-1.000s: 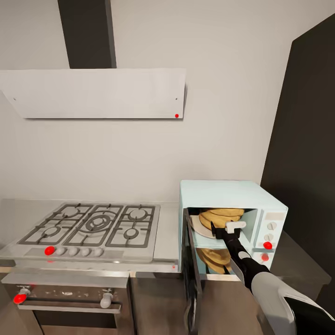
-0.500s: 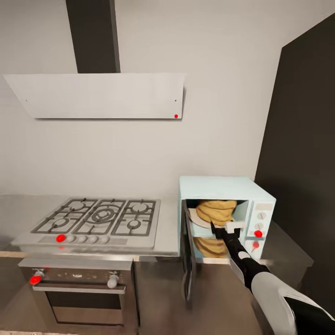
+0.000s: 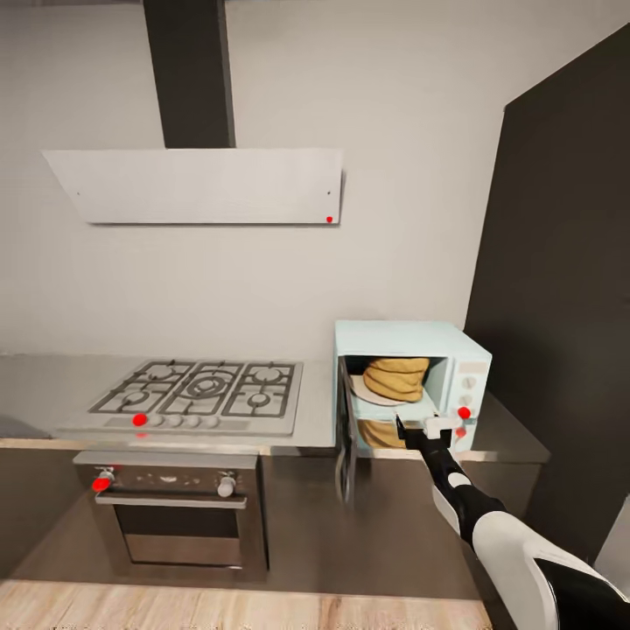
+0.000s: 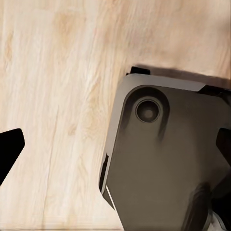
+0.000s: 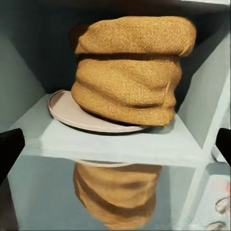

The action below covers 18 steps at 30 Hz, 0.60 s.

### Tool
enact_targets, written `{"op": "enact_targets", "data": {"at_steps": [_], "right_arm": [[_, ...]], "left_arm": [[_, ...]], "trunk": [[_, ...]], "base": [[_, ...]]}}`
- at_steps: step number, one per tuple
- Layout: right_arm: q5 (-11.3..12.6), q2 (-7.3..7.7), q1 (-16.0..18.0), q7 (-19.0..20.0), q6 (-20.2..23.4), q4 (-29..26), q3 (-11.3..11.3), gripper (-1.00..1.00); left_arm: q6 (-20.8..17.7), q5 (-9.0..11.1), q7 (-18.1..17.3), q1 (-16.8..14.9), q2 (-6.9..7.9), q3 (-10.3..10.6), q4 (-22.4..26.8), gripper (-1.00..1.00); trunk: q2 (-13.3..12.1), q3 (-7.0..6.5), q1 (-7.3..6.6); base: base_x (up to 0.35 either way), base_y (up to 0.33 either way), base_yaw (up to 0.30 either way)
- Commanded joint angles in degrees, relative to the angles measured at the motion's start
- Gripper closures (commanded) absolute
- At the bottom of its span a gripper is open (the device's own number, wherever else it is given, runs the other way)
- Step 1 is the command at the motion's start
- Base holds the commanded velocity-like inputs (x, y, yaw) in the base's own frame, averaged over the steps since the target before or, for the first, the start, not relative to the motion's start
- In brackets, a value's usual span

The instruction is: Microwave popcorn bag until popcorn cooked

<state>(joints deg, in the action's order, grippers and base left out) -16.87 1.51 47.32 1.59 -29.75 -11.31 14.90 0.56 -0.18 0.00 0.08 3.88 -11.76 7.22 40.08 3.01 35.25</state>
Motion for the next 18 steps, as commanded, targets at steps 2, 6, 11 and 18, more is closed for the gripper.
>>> {"op": "enact_targets", "data": {"at_steps": [2,6,11,18], "right_arm": [[-0.45,-0.02,0.06,0.17,-0.22,0.06,0.48,-1.0],[-0.39,-0.02,0.06,0.17,-0.15,0.27,0.48,-1.0],[-0.38,0.05,0.06,0.03,-0.15,4.61,0.43,-1.0],[-0.45,2.51,-4.8,-0.03,-0.45,15.65,0.31,-1.0]], "left_arm": [[0.06,0.0,0.0,0.01,-0.01,-0.19,0.08,-1.0],[0.07,-0.02,0.0,0.01,0.05,-0.28,0.08,-1.0],[0.06,-0.02,0.0,0.01,0.12,-0.41,0.14,-1.0],[0.13,-0.01,0.06,0.01,0.23,-0.46,0.31,-1.0]], "trunk": [[0.08,0.09,-0.02],[0.08,0.09,-0.02],[0.08,0.09,-0.02],[0.08,0.09,-0.02]], "base": [[-0.341,0.0,0.0],[-0.34,0.0,0.0],[-0.332,0.0,0.0],[-0.135,0.0,0.0]]}}
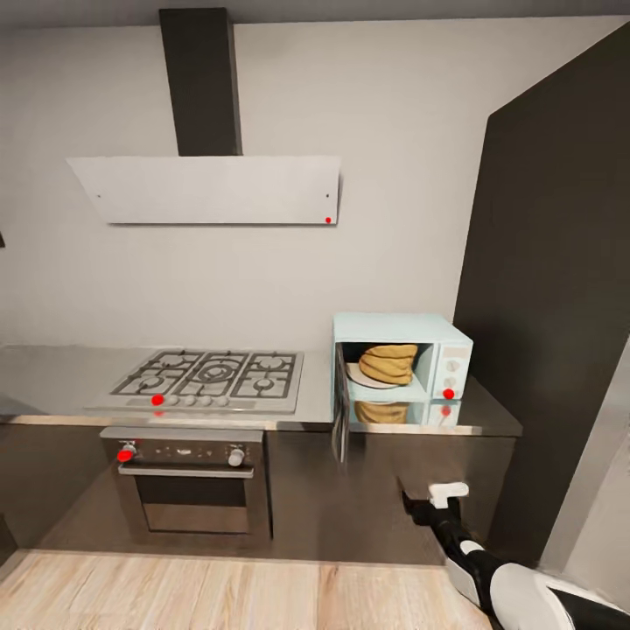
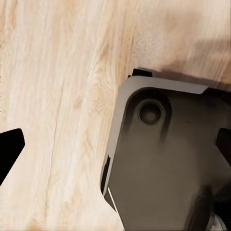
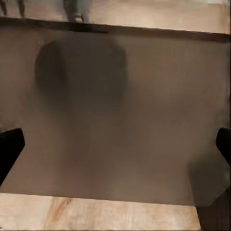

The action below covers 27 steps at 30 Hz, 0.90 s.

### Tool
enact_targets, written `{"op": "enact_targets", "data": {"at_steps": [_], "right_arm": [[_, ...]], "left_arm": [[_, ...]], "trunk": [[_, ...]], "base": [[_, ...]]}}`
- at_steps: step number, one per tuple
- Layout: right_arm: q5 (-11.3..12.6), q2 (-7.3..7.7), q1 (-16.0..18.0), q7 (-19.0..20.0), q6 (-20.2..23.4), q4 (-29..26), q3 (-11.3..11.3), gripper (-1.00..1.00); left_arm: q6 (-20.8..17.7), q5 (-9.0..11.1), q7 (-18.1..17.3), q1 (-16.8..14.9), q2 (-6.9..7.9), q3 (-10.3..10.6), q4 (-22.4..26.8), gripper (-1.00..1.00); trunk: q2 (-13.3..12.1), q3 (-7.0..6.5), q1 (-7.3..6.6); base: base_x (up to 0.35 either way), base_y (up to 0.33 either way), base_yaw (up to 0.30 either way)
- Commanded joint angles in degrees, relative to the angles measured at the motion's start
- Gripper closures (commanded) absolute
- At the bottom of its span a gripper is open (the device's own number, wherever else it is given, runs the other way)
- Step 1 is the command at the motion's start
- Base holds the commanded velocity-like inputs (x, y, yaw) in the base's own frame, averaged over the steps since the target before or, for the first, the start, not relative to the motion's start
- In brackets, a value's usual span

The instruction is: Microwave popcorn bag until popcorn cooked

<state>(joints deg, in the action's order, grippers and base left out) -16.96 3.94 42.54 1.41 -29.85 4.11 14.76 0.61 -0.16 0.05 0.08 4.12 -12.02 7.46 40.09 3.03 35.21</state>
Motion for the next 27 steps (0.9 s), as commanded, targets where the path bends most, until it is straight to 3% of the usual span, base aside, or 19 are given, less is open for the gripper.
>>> {"op": "enact_targets", "data": {"at_steps": [1,5,8,11,13,19,22,27], "right_arm": [[-0.35,0.56,-2.14,0.19,-0.37,0.38,0.44,-1.0],[-0.35,1.16,-9.97,0.18,-0.14,0.53,0.42,-1.0],[-0.35,1.17,-15.63,0.1,0.83,0.54,0.31,-1.0],[-0.42,1.0,-20.03,0.26,5.42,0.54,0.27,-1.0],[-0.44,0.85,-21.43,0.29,10.17,0.54,0.27,-1.0],[-0.44,0.67,-21.78,0.2,12.27,0.54,0.26,-1.0],[-0.44,0.08,-21.79,0.18,13.85,0.54,0.26,-1.0],[-0.44,-0.36,-21.8,0.26,15.92,0.54,0.26,-1.0]], "left_arm": [[0.08,-0.05,0.02,0.0,0.27,-0.2,0.1,-1.0],[0.43,-0.04,0.04,0.0,1.56,-0.23,1.42,-1.0],[0.66,0.02,0.13,0.0,2.06,-0.29,10.79,-1.0],[0.55,0.14,0.13,0.0,2.05,-0.45,21.23,-1.0],[0.45,0.16,0.07,-0.05,1.23,-0.43,30.26,-1.0],[-1.2,0.11,-0.26,-1.7,-0.38,-0.2,48.04,-1.0],[-6.87,0.08,-0.63,-5.11,-3.13,-0.03,56.33,-1.0],[-10.63,0.08,-0.85,-16.98,-4.29,0.11,59.79,-1.0]], "trunk": [[0.07,0.07,0.01],[0.07,0.07,0.01],[0.07,0.07,0.01],[0.07,0.07,0.01],[0.07,0.07,0.01],[0.07,0.07,0.01],[0.07,0.07,0.01],[0.07,0.07,0.01]], "base": [[-0.011,0.0,0.0],[-0.004,0.0,0.0],[0.0,0.0,0.0],[0.0,0.0,0.0],[0.0,0.0,0.0],[0.0,0.0,0.0],[0.0,0.0,0.0],[0.0,0.0,0.0]]}}
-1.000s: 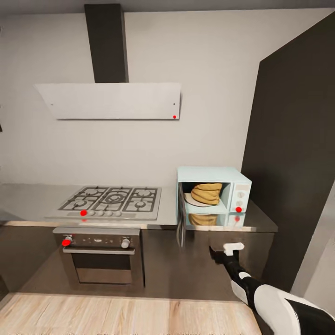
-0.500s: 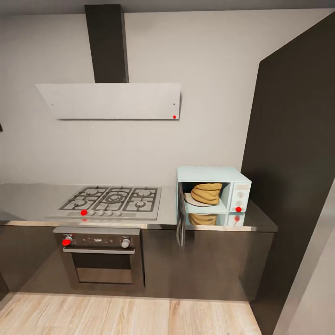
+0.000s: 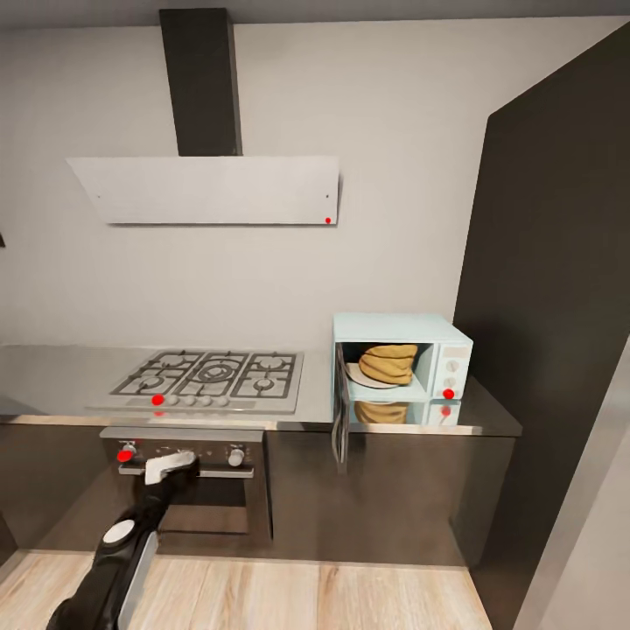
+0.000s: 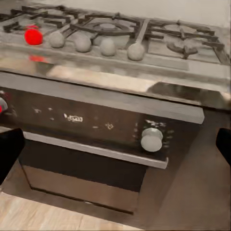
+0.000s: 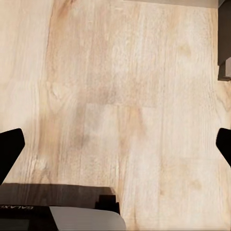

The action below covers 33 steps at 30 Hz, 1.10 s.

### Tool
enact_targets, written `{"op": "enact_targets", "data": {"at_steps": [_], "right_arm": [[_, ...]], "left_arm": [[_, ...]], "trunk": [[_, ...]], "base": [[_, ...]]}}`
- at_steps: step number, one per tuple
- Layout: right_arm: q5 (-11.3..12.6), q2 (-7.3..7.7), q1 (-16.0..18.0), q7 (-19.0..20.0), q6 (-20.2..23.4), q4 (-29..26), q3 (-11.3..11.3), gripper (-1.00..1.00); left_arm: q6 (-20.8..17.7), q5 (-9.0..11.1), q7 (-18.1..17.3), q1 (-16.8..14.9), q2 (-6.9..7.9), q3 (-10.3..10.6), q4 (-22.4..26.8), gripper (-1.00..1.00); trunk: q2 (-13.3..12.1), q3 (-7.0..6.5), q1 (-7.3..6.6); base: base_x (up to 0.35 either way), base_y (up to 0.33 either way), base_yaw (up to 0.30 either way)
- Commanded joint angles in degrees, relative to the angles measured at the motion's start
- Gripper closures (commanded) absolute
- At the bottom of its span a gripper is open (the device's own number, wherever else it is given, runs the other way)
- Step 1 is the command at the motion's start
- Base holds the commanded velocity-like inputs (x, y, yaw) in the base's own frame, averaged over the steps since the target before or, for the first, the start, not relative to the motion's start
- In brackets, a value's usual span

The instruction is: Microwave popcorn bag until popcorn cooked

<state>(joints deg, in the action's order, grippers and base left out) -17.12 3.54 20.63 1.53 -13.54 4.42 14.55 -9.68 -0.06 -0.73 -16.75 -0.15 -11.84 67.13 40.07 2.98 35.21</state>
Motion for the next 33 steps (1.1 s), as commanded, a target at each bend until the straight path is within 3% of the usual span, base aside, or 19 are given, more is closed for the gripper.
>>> {"op": "enact_targets", "data": {"at_steps": [1,5,7,13,29,31,33], "right_arm": [[-0.28,0.01,0.11,0.13,-0.32,0.24,0.48,-1.0],[-0.28,-0.02,0.1,0.08,-0.17,0.24,0.56,-1.0],[-0.28,-0.02,0.11,0.05,-0.16,0.24,0.57,-1.0],[-0.28,-0.02,0.11,-0.03,-0.09,0.24,0.57,-1.0],[-0.28,-0.31,0.11,0.05,-0.08,0.24,0.57,-1.0],[-0.28,-0.38,0.11,0.05,-0.04,0.24,0.57,-1.0],[-0.28,-0.47,0.11,0.05,-0.03,0.24,0.57,-1.0]], "left_arm": [[-0.22,-0.02,-0.3,-0.86,-0.11,0.27,0.93,-1.0],[0.64,-0.02,-2.33,-1.56,-0.44,6.89,1.08,-1.0],[2.17,0.04,-2.35,-1.61,-1.26,8.04,0.74,-1.0],[2.94,0.06,-2.34,-1.62,-1.64,8.18,0.03,-1.0],[2.67,0.01,-2.96,-1.62,-1.56,8.58,0.1,-1.0],[2.48,-0.01,-3.61,-1.62,-1.44,9.28,0.1,-1.0],[2.24,-0.02,-6.44,-1.62,-0.93,10.64,0.18,-1.0]], "trunk": [[0.09,0.12,0.02],[0.09,0.12,0.02],[0.09,0.12,0.02],[0.09,0.12,0.02],[0.09,0.12,0.02],[0.09,0.12,0.02],[0.09,0.12,0.02]], "base": [[0.0,0.0,0.0],[0.0,0.0,0.0],[0.0,0.0,0.0],[0.079,0.0,0.0],[0.332,0.0,0.0],[0.338,0.0,0.0],[0.329,0.0,0.0]]}}
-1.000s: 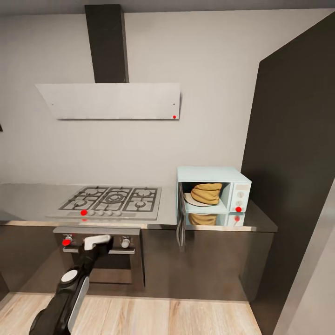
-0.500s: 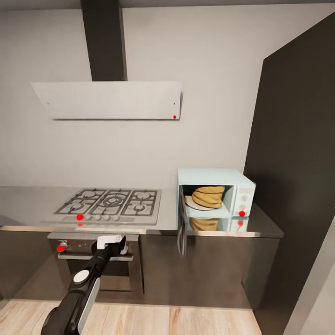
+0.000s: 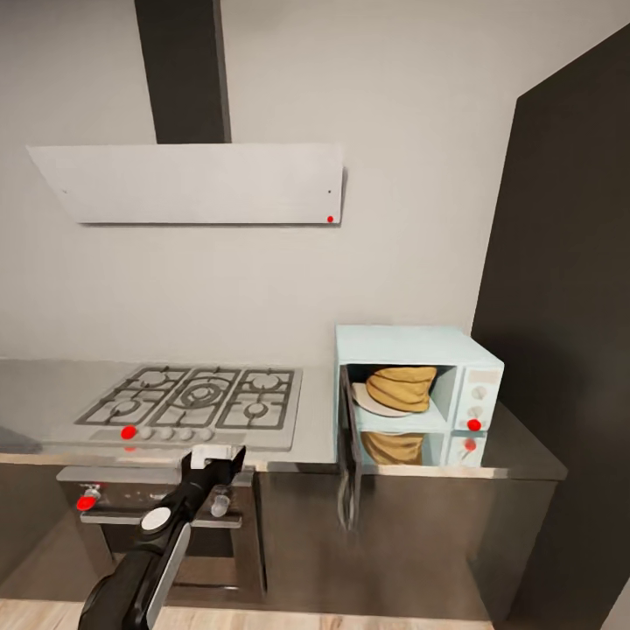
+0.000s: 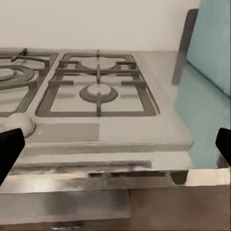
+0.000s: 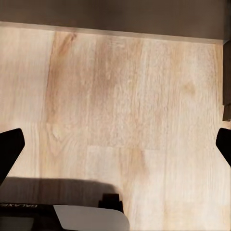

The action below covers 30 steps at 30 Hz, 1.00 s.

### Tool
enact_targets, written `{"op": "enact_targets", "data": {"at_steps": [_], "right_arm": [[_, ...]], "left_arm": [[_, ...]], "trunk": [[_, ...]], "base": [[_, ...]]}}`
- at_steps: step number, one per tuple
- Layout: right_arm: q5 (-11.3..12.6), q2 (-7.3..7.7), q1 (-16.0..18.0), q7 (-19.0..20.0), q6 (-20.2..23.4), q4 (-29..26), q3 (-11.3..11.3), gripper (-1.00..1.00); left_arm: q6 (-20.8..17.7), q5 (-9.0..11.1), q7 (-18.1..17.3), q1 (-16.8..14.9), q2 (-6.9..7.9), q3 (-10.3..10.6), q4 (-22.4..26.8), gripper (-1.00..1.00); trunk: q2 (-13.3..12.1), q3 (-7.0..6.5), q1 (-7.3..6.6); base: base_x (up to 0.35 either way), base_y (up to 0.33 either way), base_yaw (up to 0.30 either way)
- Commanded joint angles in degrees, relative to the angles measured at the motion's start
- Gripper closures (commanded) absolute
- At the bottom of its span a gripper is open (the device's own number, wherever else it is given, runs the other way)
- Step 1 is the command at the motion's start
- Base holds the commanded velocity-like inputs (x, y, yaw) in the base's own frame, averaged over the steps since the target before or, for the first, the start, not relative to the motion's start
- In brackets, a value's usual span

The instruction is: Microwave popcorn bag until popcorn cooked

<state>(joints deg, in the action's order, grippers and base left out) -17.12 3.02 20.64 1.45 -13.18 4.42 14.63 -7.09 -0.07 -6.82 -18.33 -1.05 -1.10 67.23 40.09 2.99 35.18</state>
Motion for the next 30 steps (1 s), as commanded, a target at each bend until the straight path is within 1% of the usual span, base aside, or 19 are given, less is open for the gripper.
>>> {"op": "enact_targets", "data": {"at_steps": [1,2,3,4,5,8,11,14,15,16,21,22,24,28,30], "right_arm": [[-0.28,-0.05,0.11,0.13,-0.39,0.24,0.48,-1.0],[-0.28,-0.11,0.11,0.13,-0.4,0.24,0.48,-1.0],[-0.28,-0.16,0.11,0.13,-0.42,0.24,0.48,-1.0],[-0.28,-0.18,0.11,0.13,-0.39,0.24,0.48,-1.0],[-0.28,-0.19,0.11,0.13,-0.4,0.24,0.48,-1.0],[-0.28,-0.26,0.11,0.13,-0.36,0.24,0.48,-1.0],[-0.28,-0.29,0.1,0.13,-0.36,0.24,0.48,-1.0],[-0.28,-0.29,0.1,0.13,-0.36,0.24,0.48,-1.0],[-0.28,-0.34,0.1,0.13,-0.36,0.24,0.48,-1.0],[-0.28,-0.35,0.11,0.13,-0.36,0.24,0.48,-1.0],[-0.28,-0.46,0.1,0.13,-0.36,0.24,0.48,-1.0],[-0.28,-0.5,0.1,0.13,-0.36,0.24,0.48,-1.0],[-0.28,-0.54,0.11,0.13,-0.36,0.24,0.48,-1.0],[-0.28,-0.56,0.11,0.12,-0.36,0.24,0.48,-1.0],[-0.28,-0.56,0.11,0.13,-0.36,0.24,0.48,-1.0]], "left_arm": [[-0.41,-0.01,-3.72,-0.04,0.24,0.47,0.13,-1.0],[-0.46,-0.01,-6.44,-0.04,0.34,0.68,0.15,-1.0],[-0.55,-0.02,-10.49,-0.04,0.43,0.87,0.2,-1.0],[-0.59,-0.02,-13.74,-0.04,0.47,0.98,0.35,-1.0],[-0.62,-0.02,-15.92,-0.04,0.51,1.06,0.44,-1.0],[-0.7,-0.08,-20.1,-0.04,0.53,1.34,0.52,-1.0],[-0.73,-0.16,-28.59,-0.04,0.59,2.88,0.6,-1.0],[-0.78,-0.24,-34.1,-0.04,0.48,3.43,0.62,-1.0],[-0.8,-0.26,-35.06,-0.04,0.45,3.71,0.58,-1.0],[-0.81,-0.27,-35.29,-0.04,0.44,3.81,0.56,-1.0],[-0.75,-0.28,-35.63,-0.04,0.19,4.11,0.46,-1.0],[-0.74,-0.28,-35.63,-0.04,0.0,4.5,0.45,-1.0],[-0.63,-0.28,-35.5,-0.04,-0.14,4.97,0.45,-1.0],[-0.54,-0.22,-35.31,-0.04,-0.18,4.96,0.42,-1.0],[-0.55,-0.2,-34.05,-0.04,-0.46,4.9,0.38,-1.0]], "trunk": [[0.08,0.1,0.05],[0.08,0.1,0.05],[0.08,0.1,0.05],[0.08,0.1,0.05],[0.08,0.1,0.05],[0.08,0.1,0.05],[0.08,0.1,0.05],[0.08,0.1,0.05],[0.08,0.1,0.05],[0.08,0.1,0.05],[0.08,0.1,0.05],[0.08,0.1,0.05],[0.08,0.1,0.05],[0.08,0.1,0.05],[0.08,0.1,0.05]], "base": [[0.324,0.0,0.0],[0.323,0.0,0.0],[0.322,0.0,0.0],[0.322,0.0,0.0],[0.322,0.0,0.0],[0.322,0.0,0.0],[0.272,0.0,0.0],[0.076,0.0,-0.072],[0.014,0.0,-0.233],[0.009,0.0,-0.255],[0.002,0.0,-0.286],[0.0,0.0,-0.294],[0.0,0.0,-0.294],[0.0,0.0,-0.295],[0.0,0.0,-0.295]]}}
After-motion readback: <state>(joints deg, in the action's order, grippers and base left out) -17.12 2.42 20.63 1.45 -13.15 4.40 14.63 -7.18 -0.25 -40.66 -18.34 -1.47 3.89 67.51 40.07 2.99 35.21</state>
